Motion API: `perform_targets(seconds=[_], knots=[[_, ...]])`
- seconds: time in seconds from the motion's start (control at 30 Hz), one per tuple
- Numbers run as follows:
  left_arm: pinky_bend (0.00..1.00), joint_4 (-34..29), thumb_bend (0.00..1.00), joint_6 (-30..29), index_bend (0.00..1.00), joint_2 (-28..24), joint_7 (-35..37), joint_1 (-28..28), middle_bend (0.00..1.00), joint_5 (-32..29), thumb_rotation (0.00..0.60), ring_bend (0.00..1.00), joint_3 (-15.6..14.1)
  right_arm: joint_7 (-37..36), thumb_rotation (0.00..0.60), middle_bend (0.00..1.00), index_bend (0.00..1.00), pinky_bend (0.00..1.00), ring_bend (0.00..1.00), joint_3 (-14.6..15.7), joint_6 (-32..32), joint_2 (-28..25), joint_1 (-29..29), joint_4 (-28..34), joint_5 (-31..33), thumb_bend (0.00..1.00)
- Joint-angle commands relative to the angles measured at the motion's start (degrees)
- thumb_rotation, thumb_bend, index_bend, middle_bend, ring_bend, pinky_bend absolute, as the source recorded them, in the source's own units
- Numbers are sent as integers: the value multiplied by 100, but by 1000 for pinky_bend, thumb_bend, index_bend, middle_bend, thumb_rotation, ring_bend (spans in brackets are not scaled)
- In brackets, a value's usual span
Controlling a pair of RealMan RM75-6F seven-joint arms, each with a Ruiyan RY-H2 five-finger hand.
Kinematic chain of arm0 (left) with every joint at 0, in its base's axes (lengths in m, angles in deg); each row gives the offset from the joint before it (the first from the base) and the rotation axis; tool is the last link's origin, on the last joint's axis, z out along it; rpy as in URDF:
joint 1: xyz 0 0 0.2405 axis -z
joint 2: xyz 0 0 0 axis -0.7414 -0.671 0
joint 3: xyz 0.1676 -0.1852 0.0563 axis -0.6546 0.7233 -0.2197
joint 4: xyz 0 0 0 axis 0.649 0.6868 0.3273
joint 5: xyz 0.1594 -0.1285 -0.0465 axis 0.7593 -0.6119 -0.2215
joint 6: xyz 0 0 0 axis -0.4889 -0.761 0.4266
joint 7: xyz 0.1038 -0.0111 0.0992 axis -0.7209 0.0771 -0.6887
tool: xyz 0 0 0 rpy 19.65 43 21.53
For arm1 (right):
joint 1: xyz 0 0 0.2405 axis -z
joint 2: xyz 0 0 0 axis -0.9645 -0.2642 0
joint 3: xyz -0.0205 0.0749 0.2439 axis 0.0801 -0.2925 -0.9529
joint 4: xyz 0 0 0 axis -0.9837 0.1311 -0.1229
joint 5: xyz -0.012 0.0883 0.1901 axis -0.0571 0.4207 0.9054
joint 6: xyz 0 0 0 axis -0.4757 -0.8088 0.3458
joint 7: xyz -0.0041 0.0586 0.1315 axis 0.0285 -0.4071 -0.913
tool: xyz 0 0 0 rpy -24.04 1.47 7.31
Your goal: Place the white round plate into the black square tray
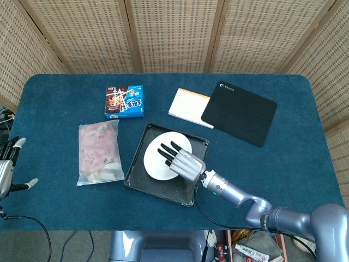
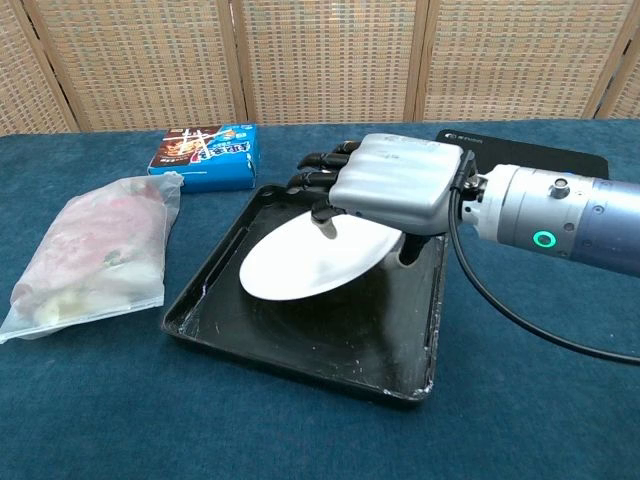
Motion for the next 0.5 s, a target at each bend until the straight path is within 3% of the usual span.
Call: perform_targets(seconds=[0.03, 0.27, 0.5], knots=[[0, -15, 0, -13, 0, 3, -19, -6, 0, 12, 600, 0, -15, 392, 600, 0, 9, 29, 0, -72, 88, -129, 137, 248, 363, 0], [0, -41, 0, -59, 0, -1, -18, -24, 0, 33, 600, 0, -32, 806, 600, 0, 0, 0, 0, -52, -376, -696, 475, 886, 498, 0], [0, -60, 0, -158, 0, -5, 27, -69, 0, 215, 600, 0, -100, 480, 600, 0, 0, 0, 0, 138, -1224, -1516, 1093, 1314, 430, 0]])
